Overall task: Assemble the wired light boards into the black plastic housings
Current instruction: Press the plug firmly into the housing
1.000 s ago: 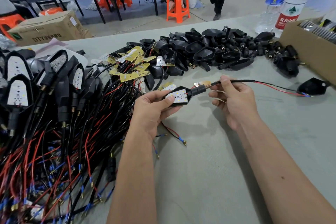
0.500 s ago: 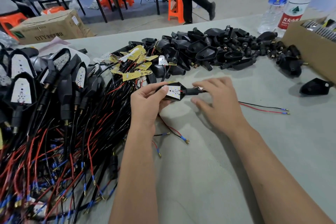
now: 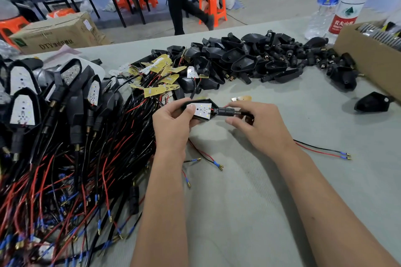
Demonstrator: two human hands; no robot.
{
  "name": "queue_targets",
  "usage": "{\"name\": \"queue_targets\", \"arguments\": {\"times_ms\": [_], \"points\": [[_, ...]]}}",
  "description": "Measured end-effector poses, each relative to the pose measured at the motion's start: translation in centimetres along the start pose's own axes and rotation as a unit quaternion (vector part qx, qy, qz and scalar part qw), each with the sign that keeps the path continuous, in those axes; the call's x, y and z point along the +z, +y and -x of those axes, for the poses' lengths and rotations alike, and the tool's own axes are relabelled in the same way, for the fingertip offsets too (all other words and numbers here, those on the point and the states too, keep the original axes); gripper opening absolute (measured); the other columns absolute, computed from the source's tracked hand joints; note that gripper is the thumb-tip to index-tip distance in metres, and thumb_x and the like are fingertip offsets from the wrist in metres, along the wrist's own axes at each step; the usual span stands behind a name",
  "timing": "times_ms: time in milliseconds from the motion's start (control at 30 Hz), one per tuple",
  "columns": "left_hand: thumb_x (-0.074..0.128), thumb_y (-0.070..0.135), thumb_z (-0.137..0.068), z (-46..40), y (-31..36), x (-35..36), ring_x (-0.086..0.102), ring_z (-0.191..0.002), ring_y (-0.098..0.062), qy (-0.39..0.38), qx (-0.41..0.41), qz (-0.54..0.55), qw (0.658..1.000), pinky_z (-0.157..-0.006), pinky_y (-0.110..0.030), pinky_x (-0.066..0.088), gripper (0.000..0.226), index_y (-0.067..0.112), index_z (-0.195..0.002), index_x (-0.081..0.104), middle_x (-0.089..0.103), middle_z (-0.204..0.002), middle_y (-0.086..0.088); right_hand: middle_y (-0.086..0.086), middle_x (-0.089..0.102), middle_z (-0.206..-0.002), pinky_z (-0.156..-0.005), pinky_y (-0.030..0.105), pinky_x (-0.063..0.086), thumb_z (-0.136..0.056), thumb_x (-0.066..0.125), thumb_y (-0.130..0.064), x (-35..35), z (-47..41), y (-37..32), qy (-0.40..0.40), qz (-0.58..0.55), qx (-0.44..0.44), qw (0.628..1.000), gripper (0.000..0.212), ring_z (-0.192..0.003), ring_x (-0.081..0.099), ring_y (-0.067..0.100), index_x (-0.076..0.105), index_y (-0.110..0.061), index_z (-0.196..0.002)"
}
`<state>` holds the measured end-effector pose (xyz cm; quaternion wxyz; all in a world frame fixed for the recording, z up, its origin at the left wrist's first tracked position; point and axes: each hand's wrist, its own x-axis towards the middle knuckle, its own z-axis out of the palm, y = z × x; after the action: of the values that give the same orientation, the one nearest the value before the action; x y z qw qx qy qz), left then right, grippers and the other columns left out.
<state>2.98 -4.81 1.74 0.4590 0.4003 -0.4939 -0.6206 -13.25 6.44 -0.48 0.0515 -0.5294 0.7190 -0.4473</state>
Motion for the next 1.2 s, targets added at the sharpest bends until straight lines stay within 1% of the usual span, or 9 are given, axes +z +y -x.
{"name": "queue_targets", "arguments": {"times_ms": [167, 267, 433, 633, 733, 900, 1000, 1100, 1200], "points": [[0.077, 0.002, -0.088, -0.5, -0.2, -0.5, 0.076, -0.08, -0.018, 0.078, 0.038, 0.002, 0.996, -0.064, -0.024, 0.059, 0.012, 0.009, -0.095, 0.07, 0.077, -0.08, -0.003, -0.006, 0.063, -0.066, -0.065, 0.038, 0.047, -0.1, 0.064, -0.019, -0.3, -0.1, 0.4, -0.017, 0.025, 0.001, 1.0, 0.018, -0.065, 0.055, 0.015, 0.075, -0.016, -0.087], [0.077, 0.002, -0.088, -0.5, -0.3, -0.6, 0.075, -0.076, -0.014, 0.072, 0.048, -0.005, 0.996, -0.065, -0.024, 0.059, 0.012, 0.012, -0.092, 0.071, 0.077, -0.073, 0.004, -0.005, 0.064, -0.066, -0.066, 0.04, 0.048, -0.1, 0.065, -0.019, -0.4, -0.1, 0.4, -0.013, 0.011, -0.001, 1.0, 0.016, -0.066, 0.056, 0.021, 0.08, -0.017, -0.094], [0.076, 0.002, -0.089, -0.6, -0.1, -0.6, 0.075, -0.075, -0.011, 0.081, 0.052, 0.008, 0.995, -0.064, -0.023, 0.059, 0.012, 0.013, -0.09, 0.071, 0.077, -0.073, 0.005, -0.029, 0.064, -0.07, -0.065, 0.013, 0.038, -0.101, 0.065, -0.02, -0.5, 0.0, 0.1, -0.019, -0.056, 0.006, 0.998, 0.019, -0.067, 0.056, 0.001, 0.08, -0.029, -0.108], [0.076, 0.003, -0.089, -0.5, 0.2, -0.8, 0.076, -0.075, -0.011, 0.087, 0.061, -0.002, 0.994, -0.063, -0.021, 0.059, 0.012, 0.014, -0.092, 0.073, 0.077, -0.074, 0.003, -0.016, 0.056, -0.062, -0.065, 0.034, 0.046, -0.104, 0.058, -0.035, -0.4, 0.0, -0.5, -0.061, 0.015, 0.003, 0.998, 0.021, -0.062, 0.053, 0.008, 0.07, -0.036, -0.121], [0.077, 0.005, -0.089, -0.3, 0.2, -0.6, 0.074, -0.071, -0.009, 0.071, 0.066, -0.011, 0.995, -0.065, -0.022, 0.059, 0.014, 0.019, -0.091, 0.074, 0.077, -0.074, 0.005, -0.01, 0.065, -0.076, -0.072, 0.04, 0.052, -0.1, 0.062, -0.042, -0.2, 0.1, -1.2, -0.079, 0.023, 0.002, 0.997, 0.021, -0.074, 0.06, 0.013, 0.073, -0.029, -0.111], [0.064, 0.019, -0.101, 0.2, 0.3, 1.2, 0.077, -0.091, -0.02, 0.015, 0.024, 0.077, 0.997, -0.076, -0.024, 0.06, 0.015, 0.012, -0.114, 0.068, 0.078, -0.103, -0.008, -0.006, 0.049, -0.059, -0.057, 0.035, 0.037, -0.105, 0.056, -0.031, 0.9, -0.7, -1.9, -0.07, -0.032, 0.082, 0.994, 0.026, -0.055, 0.042, 0.014, 0.066, -0.016, -0.086], [0.057, 0.03, -0.105, 1.2, 0.4, 2.6, 0.077, -0.094, -0.026, -0.031, -0.036, 0.094, 0.994, -0.08, -0.028, 0.061, 0.028, 0.008, -0.123, 0.059, 0.07, -0.119, -0.019, -0.007, 0.046, -0.055, -0.048, 0.028, 0.033, -0.108, 0.049, -0.026, 1.4, -0.8, -2.7, -0.065, -0.218, 0.198, 0.953, 0.028, -0.049, 0.038, 0.014, 0.061, -0.011, -0.088], [0.048, 0.041, -0.107, 2.8, 0.3, 3.5, 0.067, -0.074, -0.022, -0.098, -0.054, 0.048, 0.993, -0.066, -0.03, 0.056, 0.045, 0.002, -0.131, 0.05, 0.066, -0.098, -0.011, 0.002, 0.058, -0.062, -0.046, 0.028, 0.041, -0.109, 0.048, -0.023, 1.9, -1.8, -5.3, -0.046, -0.428, 0.264, 0.863, 0.021, -0.05, 0.05, 0.017, 0.06, -0.009, -0.1], [0.049, 0.045, -0.106, 3.7, 1.1, 2.4, 0.07, -0.076, -0.022, -0.15, -0.102, -0.001, 0.983, -0.067, -0.036, 0.06, 0.042, 0.011, -0.131, 0.051, 0.073, -0.106, -0.011, 0.006, 0.072, -0.074, -0.057, 0.035, 0.054, -0.106, 0.056, -0.023, 2.5, -4.6, -8.1, 0.004, -0.465, 0.279, 0.84, 0.015, -0.063, 0.067, 0.022, 0.061, -0.009, -0.102]]}}
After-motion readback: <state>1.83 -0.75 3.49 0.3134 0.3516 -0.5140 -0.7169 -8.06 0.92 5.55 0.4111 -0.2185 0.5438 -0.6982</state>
